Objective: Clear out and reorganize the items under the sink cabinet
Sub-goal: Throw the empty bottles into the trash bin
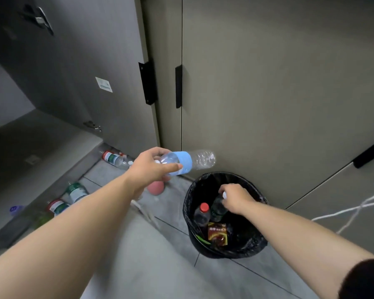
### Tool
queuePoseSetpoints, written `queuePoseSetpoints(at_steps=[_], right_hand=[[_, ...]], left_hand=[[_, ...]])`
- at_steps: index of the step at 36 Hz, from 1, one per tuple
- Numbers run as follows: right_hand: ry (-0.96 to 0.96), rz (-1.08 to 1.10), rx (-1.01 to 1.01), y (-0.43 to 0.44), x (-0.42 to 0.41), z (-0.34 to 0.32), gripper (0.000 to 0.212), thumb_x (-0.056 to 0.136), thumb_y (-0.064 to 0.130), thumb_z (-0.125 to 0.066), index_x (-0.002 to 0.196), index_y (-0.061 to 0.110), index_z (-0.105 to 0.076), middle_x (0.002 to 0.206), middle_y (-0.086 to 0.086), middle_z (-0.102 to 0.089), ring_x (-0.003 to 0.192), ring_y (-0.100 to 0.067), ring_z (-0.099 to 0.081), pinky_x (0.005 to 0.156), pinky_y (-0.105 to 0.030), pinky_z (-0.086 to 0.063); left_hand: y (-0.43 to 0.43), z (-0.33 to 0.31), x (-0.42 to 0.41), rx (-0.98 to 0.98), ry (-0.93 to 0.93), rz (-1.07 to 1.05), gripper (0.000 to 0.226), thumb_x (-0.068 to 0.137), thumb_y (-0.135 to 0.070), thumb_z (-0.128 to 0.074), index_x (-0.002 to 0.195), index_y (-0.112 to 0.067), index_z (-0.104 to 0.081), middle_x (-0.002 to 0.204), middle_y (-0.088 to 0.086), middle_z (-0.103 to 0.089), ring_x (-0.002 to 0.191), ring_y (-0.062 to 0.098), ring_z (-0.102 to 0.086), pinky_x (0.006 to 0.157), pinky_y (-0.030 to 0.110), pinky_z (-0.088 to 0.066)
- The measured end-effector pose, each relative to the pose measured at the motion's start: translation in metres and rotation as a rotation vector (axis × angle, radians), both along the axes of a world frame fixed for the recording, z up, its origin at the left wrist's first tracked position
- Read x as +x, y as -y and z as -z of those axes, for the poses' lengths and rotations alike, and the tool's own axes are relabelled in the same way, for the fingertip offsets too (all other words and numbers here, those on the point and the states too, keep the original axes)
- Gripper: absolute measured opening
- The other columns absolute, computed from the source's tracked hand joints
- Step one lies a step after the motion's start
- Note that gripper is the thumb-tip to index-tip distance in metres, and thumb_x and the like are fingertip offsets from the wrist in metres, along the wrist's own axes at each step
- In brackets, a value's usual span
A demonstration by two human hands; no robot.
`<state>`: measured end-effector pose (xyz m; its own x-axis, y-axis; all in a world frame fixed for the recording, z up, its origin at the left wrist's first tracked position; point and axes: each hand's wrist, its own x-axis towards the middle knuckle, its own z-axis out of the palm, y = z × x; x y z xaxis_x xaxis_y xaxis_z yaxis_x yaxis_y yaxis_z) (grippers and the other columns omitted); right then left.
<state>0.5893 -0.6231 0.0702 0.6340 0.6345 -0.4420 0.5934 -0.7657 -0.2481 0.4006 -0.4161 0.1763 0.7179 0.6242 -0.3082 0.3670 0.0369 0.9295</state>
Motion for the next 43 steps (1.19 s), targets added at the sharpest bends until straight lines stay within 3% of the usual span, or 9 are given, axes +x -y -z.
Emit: queuePoseSetpoints(at_steps=[7, 14, 19, 24, 27, 29, 33, 40, 43], right_hand=[[-0.025, 0.071, 0.016, -0.004, -0.008, 0.037, 0.047, 0.091, 0.008, -0.056, 0.136, 0.024, -0.057, 0.133, -0.009, -0.046, 0.113, -0.035, -0.059, 0.094, -0.033, -0.048], [-0.063, 0.114, 0.042, -0.009, -0.006, 0.038, 0.064, 0.088, 0.008, -0.059, 0.147, 0.024, -0.041, 0.134, -0.012, -0.045, 0.118, -0.036, -0.057, 0.091, -0.036, -0.049], [-0.031, 0.142, 0.073, -0.011, 0.002, 0.019, 0.057, 0.088, 0.015, -0.061, 0.142, 0.021, -0.045, 0.134, -0.009, -0.046, 0.119, -0.031, -0.056, 0.094, -0.035, -0.049], [-0.039, 0.308, 0.624, -0.038, 0.002, -0.05, 0.025, 0.088, 0.007, -0.057, 0.102, 0.022, -0.071, 0.099, -0.002, -0.063, 0.091, -0.02, -0.061, 0.081, -0.025, -0.043], [-0.266, 0.248, 0.937, -0.05, -0.011, -0.111, 0.014, 0.094, 0.021, -0.06, 0.101, 0.024, -0.072, 0.071, 0.019, -0.061, 0.064, -0.002, -0.053, 0.063, -0.017, -0.044], [-0.36, 0.123, 1.005, -0.055, -0.021, -0.146, 0.018, 0.094, 0.034, -0.062, 0.106, 0.025, -0.072, 0.074, 0.021, -0.06, 0.064, -0.001, -0.053, 0.057, -0.012, -0.043], [-0.189, -0.122, 0.827, -0.059, -0.036, -0.175, 0.025, 0.087, 0.034, -0.076, 0.11, 0.024, -0.071, 0.106, -0.006, -0.061, 0.088, -0.01, -0.057, 0.082, -0.019, -0.048], [-0.002, -0.176, 0.637, -0.04, -0.034, -0.182, 0.014, 0.079, 0.027, -0.078, 0.089, 0.024, -0.067, 0.094, -0.003, -0.065, 0.085, -0.017, -0.06, 0.08, -0.033, -0.05], [0.026, -0.163, 0.507, -0.025, -0.02, -0.177, 0.014, 0.077, 0.023, -0.075, 0.087, 0.023, -0.066, 0.089, 0.003, -0.067, 0.085, -0.018, -0.061, 0.08, -0.036, -0.051]], left_hand=[[-0.001, -0.001, -0.003, 0.022, 0.034, -0.06, 0.064, 0.053, -0.041, -0.097, 0.106, -0.026, -0.064, 0.104, 0.012, -0.072, 0.084, 0.023, -0.076, 0.077, 0.04, -0.064], [0.002, -0.008, 0.0, 0.099, 0.116, -0.025, 0.044, 0.066, -0.035, -0.09, 0.103, -0.035, -0.068, 0.097, 0.006, -0.074, 0.082, 0.023, -0.07, 0.091, 0.054, -0.058], [0.008, -0.015, 0.002, 0.073, 0.148, 0.004, 0.05, 0.07, -0.033, -0.09, 0.112, -0.027, -0.064, 0.104, 0.001, -0.075, 0.078, 0.014, -0.066, 0.077, 0.037, -0.058], [0.016, -0.021, 0.006, 0.1, 0.206, 0.039, 0.04, 0.078, -0.023, -0.088, 0.112, -0.025, -0.069, 0.103, -0.008, -0.075, 0.067, -0.001, -0.066, 0.058, 0.01, -0.047], [0.021, -0.023, 0.008, 0.104, 0.224, 0.08, 0.041, 0.078, -0.019, -0.087, 0.115, -0.025, -0.071, 0.11, -0.002, -0.074, 0.079, 0.002, -0.069, 0.059, 0.009, -0.048], [0.024, -0.023, 0.009, 0.125, 0.225, 0.105, 0.045, 0.078, -0.02, -0.088, 0.119, -0.027, -0.072, 0.113, -0.003, -0.074, 0.091, 0.005, -0.072, 0.07, 0.011, -0.052], [0.034, -0.026, 0.009, 0.123, 0.27, 0.181, 0.042, 0.078, -0.013, -0.087, 0.117, -0.023, -0.073, 0.108, -0.005, -0.077, 0.099, 0.008, -0.073, 0.08, 0.013, -0.054], [0.039, -0.024, 0.012, 0.054, 0.269, 0.312, 0.055, 0.078, -0.015, -0.088, 0.128, -0.02, -0.067, 0.118, -0.009, -0.074, 0.106, 0.004, -0.071, 0.084, 0.014, -0.055], [0.037, -0.019, 0.015, 0.203, 0.188, 0.283, 0.048, 0.082, -0.033, -0.084, 0.127, -0.029, -0.067, 0.126, -0.012, -0.066, 0.106, 0.0, -0.069, 0.088, 0.015, -0.052]])
